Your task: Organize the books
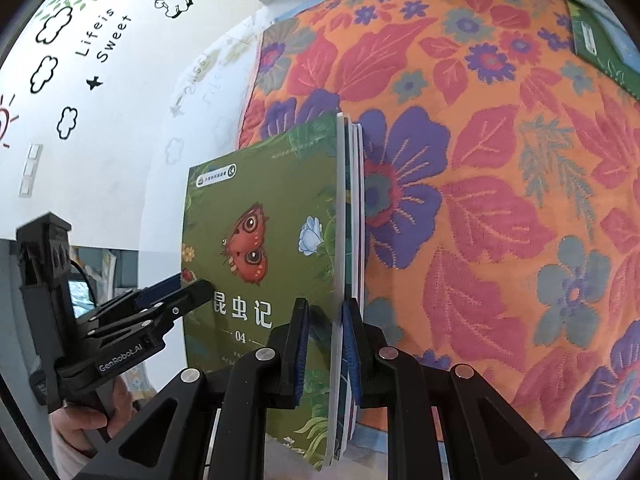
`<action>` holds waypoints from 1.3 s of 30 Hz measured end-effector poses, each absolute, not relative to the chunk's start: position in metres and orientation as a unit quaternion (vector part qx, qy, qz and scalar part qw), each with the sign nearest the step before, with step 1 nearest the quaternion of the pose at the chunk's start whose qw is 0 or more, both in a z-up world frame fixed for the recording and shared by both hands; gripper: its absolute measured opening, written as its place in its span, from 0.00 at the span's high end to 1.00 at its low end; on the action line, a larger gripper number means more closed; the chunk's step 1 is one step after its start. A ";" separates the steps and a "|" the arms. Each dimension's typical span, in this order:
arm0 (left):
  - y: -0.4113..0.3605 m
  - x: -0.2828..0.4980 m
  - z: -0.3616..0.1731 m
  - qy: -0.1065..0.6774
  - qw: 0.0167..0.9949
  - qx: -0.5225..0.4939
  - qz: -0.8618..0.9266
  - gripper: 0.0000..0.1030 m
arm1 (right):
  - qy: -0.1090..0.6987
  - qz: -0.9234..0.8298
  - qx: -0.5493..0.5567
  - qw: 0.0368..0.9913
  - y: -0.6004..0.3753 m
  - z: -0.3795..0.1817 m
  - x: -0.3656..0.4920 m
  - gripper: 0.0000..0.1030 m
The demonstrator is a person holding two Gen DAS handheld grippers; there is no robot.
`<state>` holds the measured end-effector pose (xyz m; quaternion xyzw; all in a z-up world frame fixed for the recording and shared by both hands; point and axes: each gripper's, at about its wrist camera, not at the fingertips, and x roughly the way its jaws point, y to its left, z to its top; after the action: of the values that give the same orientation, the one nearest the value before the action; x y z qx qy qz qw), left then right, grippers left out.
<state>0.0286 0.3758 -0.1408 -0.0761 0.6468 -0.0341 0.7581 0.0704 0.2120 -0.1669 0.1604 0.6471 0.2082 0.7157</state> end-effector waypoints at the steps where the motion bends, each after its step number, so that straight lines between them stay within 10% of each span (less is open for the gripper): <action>1: 0.376 0.029 -0.141 0.648 0.757 -0.076 -0.033 0.58 | 0.647 0.211 0.161 0.715 0.212 -0.167 0.070 0.80; 17: 0.341 0.040 -0.069 0.585 0.796 -0.156 0.006 0.55 | 0.603 0.239 0.183 0.739 0.093 -0.116 0.058 0.80; 26: 0.189 0.089 -0.001 0.524 0.837 -0.142 -0.074 0.54 | 0.546 0.201 0.162 0.797 -0.059 -0.058 0.062 0.79; 39: -0.057 0.152 -0.068 0.574 0.799 -0.101 -0.149 0.54 | 0.509 0.075 0.224 0.828 -0.300 -0.089 0.115 0.79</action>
<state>0.1516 -0.0569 -0.0676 -0.1014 0.5744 -0.1490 0.7985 0.1149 -0.3002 -0.0885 0.2240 0.5093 0.0748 0.8276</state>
